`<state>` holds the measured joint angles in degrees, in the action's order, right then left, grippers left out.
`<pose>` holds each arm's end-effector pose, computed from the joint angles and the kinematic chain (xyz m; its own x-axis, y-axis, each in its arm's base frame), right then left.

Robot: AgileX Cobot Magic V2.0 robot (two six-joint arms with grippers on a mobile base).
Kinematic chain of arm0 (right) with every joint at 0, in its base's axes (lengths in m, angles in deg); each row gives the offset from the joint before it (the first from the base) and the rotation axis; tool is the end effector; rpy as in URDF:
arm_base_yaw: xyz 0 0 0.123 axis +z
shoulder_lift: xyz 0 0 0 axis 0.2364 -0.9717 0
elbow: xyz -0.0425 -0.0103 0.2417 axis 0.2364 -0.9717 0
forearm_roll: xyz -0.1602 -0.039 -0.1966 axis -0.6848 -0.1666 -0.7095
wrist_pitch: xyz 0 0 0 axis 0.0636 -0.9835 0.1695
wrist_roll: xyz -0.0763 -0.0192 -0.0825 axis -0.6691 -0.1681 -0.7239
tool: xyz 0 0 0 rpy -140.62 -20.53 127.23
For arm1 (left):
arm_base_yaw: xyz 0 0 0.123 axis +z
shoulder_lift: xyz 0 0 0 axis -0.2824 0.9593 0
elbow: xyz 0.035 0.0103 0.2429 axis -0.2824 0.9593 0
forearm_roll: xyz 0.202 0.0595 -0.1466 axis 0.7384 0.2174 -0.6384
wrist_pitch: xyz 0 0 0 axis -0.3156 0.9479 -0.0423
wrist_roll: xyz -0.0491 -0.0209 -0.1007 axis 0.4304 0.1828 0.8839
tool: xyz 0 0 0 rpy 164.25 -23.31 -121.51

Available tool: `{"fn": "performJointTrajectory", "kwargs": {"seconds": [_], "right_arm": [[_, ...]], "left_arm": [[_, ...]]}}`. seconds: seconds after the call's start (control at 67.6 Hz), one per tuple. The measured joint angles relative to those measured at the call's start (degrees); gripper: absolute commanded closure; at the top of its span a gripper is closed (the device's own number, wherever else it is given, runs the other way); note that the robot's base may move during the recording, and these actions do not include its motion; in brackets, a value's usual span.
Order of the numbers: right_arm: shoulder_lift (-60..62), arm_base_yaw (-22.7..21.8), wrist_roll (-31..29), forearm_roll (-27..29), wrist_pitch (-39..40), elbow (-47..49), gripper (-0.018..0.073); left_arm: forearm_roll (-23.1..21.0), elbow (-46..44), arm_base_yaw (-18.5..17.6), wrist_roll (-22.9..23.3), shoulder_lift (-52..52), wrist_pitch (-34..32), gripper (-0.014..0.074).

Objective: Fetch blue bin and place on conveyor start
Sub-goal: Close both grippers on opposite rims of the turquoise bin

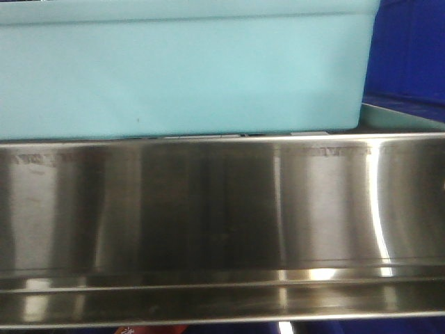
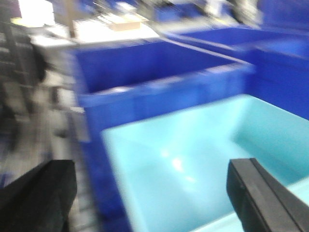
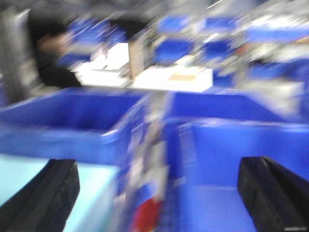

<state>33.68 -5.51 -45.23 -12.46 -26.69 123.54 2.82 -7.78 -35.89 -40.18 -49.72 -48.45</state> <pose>0.1696 0.0256 0.4112 -0.0562 0.0151 -0.9983 -0.1515 0.9882 0.0235 0.1758 -0.0626 0.3833 -0.1779 0.1090 -0.9780 0.3443 0.9379 0.0419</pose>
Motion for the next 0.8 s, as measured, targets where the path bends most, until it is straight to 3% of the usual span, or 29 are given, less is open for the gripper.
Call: {"fn": "performJointTrajectory", "kwargs": {"seconds": [0.118, 0.266, 0.444, 0.592, 0.799], "right_arm": [[-7.39, 6.19, 0.0, 0.0, -3.97, 5.23, -0.0009], [-18.94, 9.98, 0.0, 0.2, -12.01, 14.42, -0.0009], [-33.23, 10.19, 3.43, -0.22, -25.75, 28.32, -0.0009], [-43.34, 10.19, 7.33, -1.46, -32.75, 38.21, -0.0009], [-53.29, 10.19, 9.07, -2.05, -37.52, 42.1, -0.0009]], "left_arm": [[-0.12, -6.2, -3.89, -0.1, 9.09, 2.25, 0.0067], [-0.12, -14.66, -4.17, 2.08, 21.37, 8.68, 0.0067], [0.33, -25.52, -1.44, 5.61, 32.73, 18.4, 0.0067], [0.74, -31.93, 3.31, 6.97, 40.21, 25.52, 0.0067], [1.32, -32.93, 6.85, 7.4, 46.73, 27.99, 0.0067]]}}
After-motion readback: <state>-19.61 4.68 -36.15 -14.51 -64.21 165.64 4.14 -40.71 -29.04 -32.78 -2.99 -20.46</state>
